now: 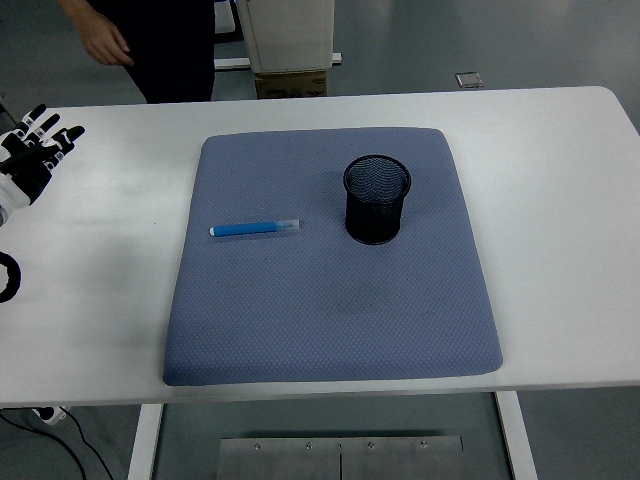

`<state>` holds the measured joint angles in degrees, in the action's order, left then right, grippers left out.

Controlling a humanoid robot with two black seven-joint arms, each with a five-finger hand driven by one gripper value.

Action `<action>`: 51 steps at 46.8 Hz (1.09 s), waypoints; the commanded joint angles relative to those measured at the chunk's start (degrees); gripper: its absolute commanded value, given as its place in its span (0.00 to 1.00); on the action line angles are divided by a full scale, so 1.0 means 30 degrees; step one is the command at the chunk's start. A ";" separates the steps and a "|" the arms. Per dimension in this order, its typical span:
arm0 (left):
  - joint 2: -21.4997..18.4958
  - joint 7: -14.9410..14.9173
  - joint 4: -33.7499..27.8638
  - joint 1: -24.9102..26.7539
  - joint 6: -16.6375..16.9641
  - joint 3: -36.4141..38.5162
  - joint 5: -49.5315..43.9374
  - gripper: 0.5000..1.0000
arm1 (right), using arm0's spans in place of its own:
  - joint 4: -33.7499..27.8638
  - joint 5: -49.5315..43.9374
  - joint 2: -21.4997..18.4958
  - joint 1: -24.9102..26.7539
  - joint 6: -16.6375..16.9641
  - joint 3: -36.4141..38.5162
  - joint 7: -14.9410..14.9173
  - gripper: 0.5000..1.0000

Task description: Left hand places marker in pen holder

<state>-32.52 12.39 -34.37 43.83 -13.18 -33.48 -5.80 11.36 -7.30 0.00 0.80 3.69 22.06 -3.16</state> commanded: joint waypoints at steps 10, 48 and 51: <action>0.0029 -0.0030 -0.0028 -0.0019 -0.0030 0.0027 0.0117 1.00 | 0.0021 0.0000 0.0000 -0.0004 0.0000 0.0000 0.0000 1.00; 0.0117 -0.0030 0.0030 -0.0488 -0.1730 -0.0325 -0.0323 1.00 | -0.0008 0.0000 0.0000 -0.0004 0.0000 0.0000 0.0000 1.00; 0.0117 -0.0030 0.0030 -0.0401 -0.1700 -0.0325 -0.0176 1.00 | -0.0008 0.0000 0.0000 -0.0004 0.0000 0.0000 0.0000 1.00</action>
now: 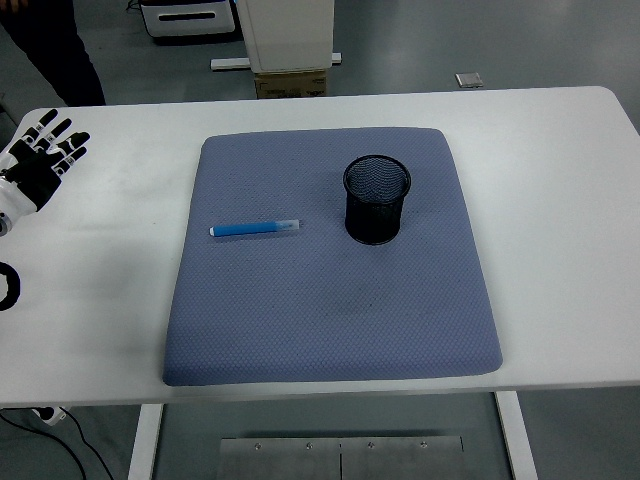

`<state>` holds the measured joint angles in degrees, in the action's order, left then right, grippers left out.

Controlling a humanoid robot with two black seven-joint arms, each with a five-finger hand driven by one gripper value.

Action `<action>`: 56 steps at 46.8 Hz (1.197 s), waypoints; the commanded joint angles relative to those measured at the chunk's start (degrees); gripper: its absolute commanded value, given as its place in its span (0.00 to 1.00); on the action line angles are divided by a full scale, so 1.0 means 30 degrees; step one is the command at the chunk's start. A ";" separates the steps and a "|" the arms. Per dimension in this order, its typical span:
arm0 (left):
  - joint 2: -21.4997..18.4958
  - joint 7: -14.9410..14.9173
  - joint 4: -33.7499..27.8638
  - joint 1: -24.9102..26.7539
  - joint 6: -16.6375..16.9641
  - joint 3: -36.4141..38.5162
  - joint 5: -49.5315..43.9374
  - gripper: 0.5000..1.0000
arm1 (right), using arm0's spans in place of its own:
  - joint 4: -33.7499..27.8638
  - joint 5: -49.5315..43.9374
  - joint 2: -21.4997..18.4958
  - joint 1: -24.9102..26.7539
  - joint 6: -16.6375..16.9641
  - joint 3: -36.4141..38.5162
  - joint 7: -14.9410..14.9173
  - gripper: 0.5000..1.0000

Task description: Left hand places marker in pen holder

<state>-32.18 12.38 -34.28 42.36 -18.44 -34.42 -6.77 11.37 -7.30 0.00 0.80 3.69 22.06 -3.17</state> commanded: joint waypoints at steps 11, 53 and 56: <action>-0.0142 -0.0024 0.0029 0.0148 0.0083 -0.0041 0.0146 1.00 | -0.0010 0.0000 0.0000 -0.0002 0.0000 0.0000 0.0001 1.00; -0.1137 -0.0171 -0.0760 0.4132 0.0581 0.6696 0.1083 1.00 | 0.0019 0.0000 0.0000 -0.0002 0.0000 0.0000 0.0001 1.00; -0.1401 -0.0171 -0.1463 0.4220 0.0581 0.7135 0.1083 1.00 | 0.0019 0.0000 0.0000 -0.0002 0.0000 0.0000 0.0001 1.00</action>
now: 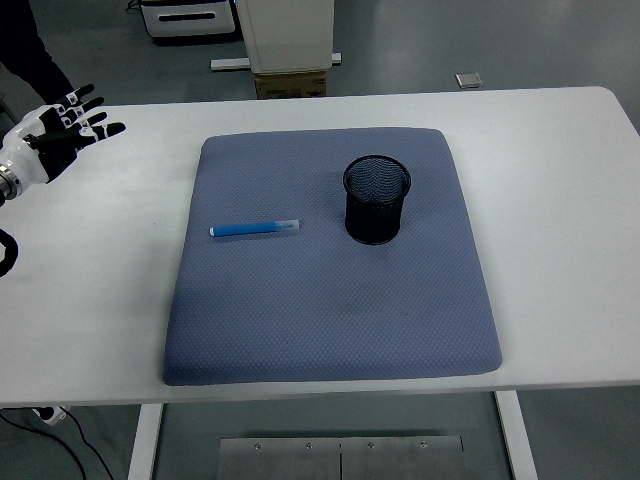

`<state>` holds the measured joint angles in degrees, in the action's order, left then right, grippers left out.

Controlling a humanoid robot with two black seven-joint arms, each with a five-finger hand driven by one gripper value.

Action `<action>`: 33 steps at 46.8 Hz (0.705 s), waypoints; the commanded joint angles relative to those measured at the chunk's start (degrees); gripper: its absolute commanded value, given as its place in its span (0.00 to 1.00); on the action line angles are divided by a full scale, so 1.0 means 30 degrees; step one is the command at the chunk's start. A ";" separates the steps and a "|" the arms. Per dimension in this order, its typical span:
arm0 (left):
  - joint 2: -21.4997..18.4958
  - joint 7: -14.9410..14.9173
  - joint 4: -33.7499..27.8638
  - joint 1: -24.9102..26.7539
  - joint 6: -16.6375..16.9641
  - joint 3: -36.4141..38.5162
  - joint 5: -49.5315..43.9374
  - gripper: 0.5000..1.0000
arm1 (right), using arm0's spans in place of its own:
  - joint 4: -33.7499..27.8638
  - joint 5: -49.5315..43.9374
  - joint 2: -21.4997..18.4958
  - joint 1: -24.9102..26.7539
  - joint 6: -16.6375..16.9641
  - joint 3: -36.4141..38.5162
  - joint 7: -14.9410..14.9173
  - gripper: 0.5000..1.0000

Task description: Left hand places marker in pen holder

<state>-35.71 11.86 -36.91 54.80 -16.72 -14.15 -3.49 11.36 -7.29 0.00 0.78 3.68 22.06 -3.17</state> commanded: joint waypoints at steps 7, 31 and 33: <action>-0.0314 0.0061 -0.1407 0.1446 -0.0022 0.3214 0.0286 1.00 | -0.0007 0.0000 -0.0001 0.0003 0.0002 0.0000 0.0002 1.00; 0.2087 0.0178 -0.4512 0.8977 0.1179 1.5027 0.2450 1.00 | 0.0022 0.0000 -0.0001 0.0003 0.0002 0.0000 0.0002 1.00; 0.2117 0.0178 -0.4688 0.9154 0.1208 1.5057 0.3212 1.00 | -0.0007 0.0000 -0.0001 0.0003 0.0002 0.0000 0.0002 1.00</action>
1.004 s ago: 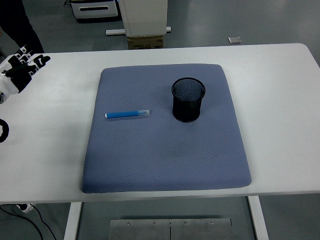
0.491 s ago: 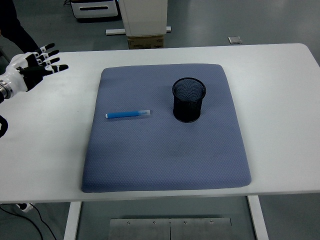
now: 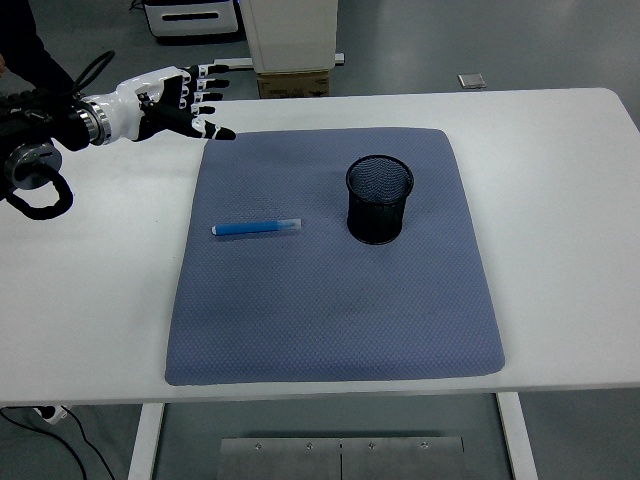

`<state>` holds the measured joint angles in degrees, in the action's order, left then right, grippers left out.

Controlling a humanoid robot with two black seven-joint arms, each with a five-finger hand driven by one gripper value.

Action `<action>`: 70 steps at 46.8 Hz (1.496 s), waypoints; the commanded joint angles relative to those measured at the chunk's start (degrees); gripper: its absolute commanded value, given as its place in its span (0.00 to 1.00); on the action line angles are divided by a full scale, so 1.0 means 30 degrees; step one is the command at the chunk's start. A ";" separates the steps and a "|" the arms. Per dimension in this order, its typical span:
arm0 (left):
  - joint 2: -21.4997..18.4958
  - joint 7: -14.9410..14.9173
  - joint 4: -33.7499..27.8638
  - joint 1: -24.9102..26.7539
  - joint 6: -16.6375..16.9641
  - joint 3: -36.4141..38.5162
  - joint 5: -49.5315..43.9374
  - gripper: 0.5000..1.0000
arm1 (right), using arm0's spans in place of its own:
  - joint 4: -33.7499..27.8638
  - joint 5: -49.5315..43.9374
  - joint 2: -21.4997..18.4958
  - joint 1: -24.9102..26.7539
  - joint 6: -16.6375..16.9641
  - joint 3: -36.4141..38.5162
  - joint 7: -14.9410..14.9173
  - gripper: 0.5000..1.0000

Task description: Left hand places marker in pen holder

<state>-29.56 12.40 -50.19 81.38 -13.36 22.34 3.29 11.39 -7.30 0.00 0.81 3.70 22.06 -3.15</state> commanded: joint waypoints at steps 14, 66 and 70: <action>0.0010 -0.0002 -0.0407 0.0763 0.0556 0.2747 0.9447 1.00 | 0.0011 0.0000 0.0001 -0.0005 -0.0001 0.0002 -0.0003 1.00; 0.3380 -0.0002 -0.0875 0.1701 0.0820 0.2835 1.4252 1.00 | 0.0011 0.0000 0.0001 -0.0005 -0.0001 0.0002 -0.0003 1.00; 0.3438 -0.0002 -0.1401 0.1614 0.0820 0.2835 1.4898 1.00 | -0.0018 0.0000 0.0001 -0.0004 -0.0001 0.0002 -0.0003 1.00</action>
<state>-19.35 12.39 -53.25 86.48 -10.90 30.85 46.78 11.38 -7.29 0.00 0.81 3.68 22.06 -3.16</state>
